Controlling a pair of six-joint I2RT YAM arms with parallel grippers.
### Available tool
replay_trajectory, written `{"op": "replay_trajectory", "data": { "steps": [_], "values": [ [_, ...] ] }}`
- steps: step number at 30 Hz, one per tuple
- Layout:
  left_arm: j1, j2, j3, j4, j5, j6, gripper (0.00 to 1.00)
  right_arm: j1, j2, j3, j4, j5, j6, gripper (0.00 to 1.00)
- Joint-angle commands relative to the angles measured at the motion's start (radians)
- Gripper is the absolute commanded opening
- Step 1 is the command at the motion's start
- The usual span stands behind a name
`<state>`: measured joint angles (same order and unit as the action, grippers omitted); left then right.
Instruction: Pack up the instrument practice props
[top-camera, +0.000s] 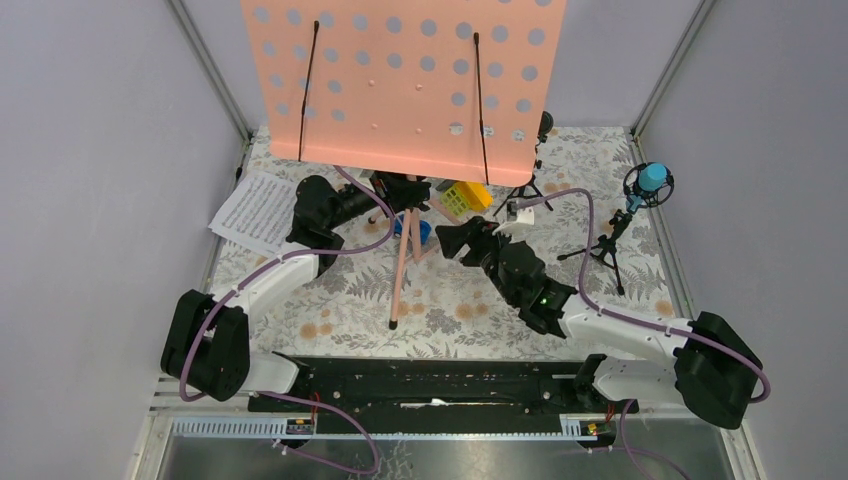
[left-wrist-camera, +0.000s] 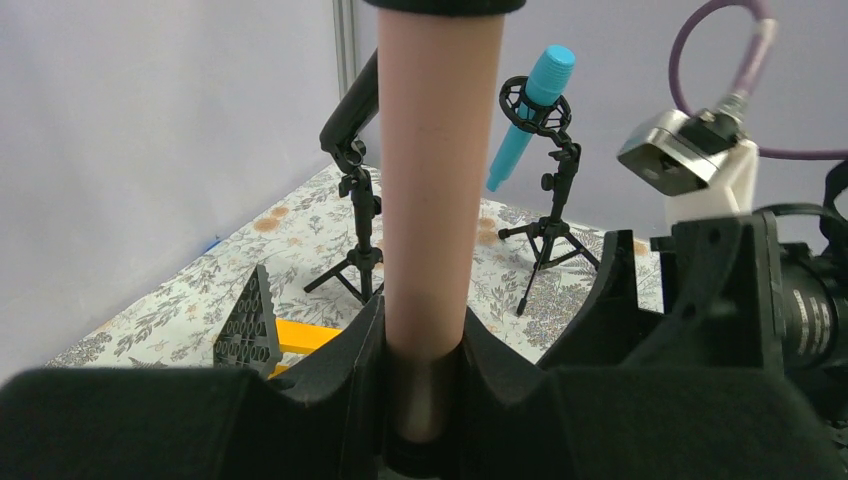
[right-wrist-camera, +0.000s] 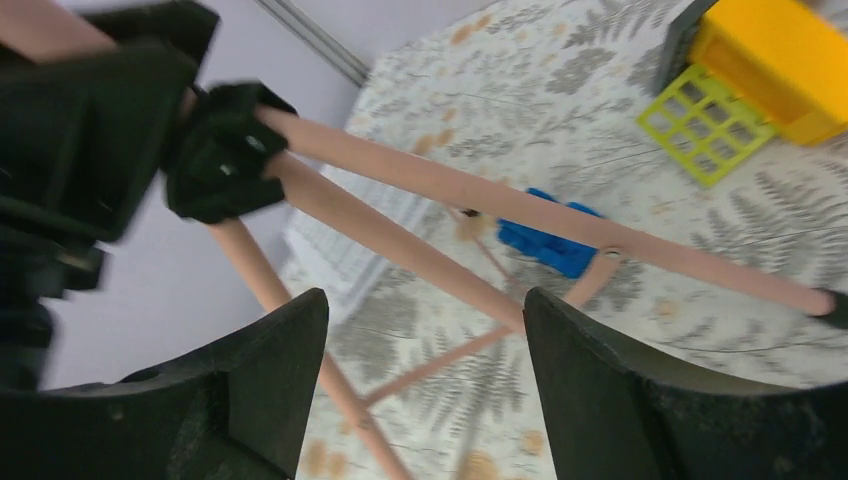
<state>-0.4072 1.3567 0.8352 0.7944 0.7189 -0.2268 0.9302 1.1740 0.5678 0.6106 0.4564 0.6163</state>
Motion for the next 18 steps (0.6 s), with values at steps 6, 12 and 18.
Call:
{"op": "replay_trajectory", "data": {
  "steps": [6,12,18],
  "values": [
    [0.032,0.040,-0.001,-0.133,-0.044,-0.078,0.00,-0.095,-0.007,0.057,0.124,-0.144,0.622,0.72],
    [0.031,0.035,-0.003,-0.136,-0.049,-0.071,0.00,-0.114,0.057,0.068,0.222,-0.183,0.796,0.71],
    [0.032,0.037,-0.001,-0.136,-0.048,-0.074,0.00,-0.118,0.145,0.093,0.289,-0.222,0.879,0.65]
  ]
}}
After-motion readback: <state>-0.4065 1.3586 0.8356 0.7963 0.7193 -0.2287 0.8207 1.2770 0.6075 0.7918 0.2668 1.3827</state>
